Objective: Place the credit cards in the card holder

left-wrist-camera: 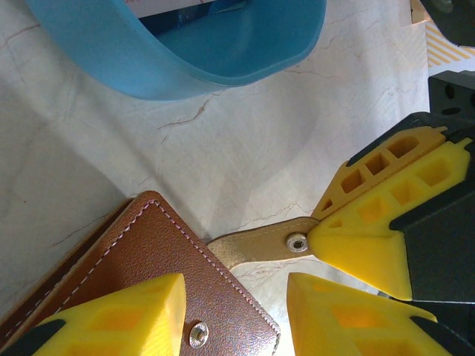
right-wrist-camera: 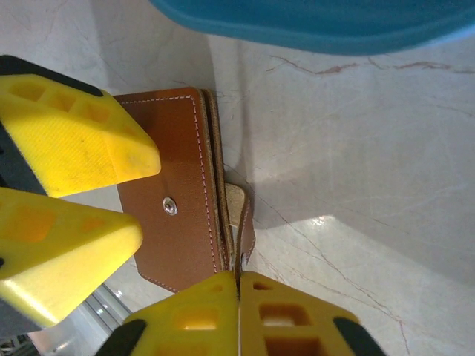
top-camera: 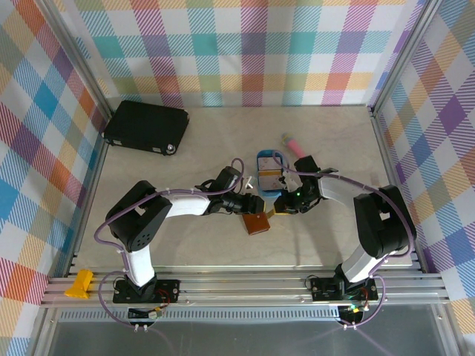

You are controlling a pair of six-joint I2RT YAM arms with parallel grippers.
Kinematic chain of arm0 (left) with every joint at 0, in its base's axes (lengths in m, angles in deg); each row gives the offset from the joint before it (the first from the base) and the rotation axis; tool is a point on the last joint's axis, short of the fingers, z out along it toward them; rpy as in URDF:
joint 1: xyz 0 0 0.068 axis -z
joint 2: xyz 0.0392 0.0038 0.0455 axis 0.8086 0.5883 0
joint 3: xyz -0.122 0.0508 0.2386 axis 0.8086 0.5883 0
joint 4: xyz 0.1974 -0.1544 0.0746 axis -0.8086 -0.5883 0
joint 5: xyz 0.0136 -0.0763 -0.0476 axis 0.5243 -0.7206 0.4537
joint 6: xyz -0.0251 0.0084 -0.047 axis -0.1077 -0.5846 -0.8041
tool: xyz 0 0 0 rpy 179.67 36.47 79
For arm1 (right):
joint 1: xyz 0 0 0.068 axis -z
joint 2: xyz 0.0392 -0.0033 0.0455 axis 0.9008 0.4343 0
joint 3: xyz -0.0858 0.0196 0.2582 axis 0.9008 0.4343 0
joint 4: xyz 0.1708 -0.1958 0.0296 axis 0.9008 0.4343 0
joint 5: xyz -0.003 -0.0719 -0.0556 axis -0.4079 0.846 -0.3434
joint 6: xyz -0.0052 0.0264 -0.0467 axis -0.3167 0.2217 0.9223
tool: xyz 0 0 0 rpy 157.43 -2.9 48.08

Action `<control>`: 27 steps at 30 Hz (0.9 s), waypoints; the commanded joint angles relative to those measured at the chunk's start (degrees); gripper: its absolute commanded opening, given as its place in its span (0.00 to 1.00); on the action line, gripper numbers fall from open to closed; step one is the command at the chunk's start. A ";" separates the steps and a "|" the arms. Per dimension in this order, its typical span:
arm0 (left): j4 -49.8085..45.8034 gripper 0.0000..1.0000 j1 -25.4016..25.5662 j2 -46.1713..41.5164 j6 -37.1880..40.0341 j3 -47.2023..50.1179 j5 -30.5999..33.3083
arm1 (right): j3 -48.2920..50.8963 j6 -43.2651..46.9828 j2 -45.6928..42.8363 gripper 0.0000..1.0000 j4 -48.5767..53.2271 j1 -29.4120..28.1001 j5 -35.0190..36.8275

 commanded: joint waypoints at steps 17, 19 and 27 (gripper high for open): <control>3.31 0.37 0.56 2.25 -0.68 2.66 0.78 | 2.81 -11.48 -2.23 0.00 -9.75 -6.66 -3.26; 3.95 0.35 0.56 1.93 -1.42 3.13 1.06 | 2.90 -12.94 -0.87 0.00 -10.95 -7.20 -3.04; 3.30 0.33 0.48 -0.33 -2.80 3.64 1.93 | 5.77 -19.51 3.12 0.00 -17.45 -8.10 -1.84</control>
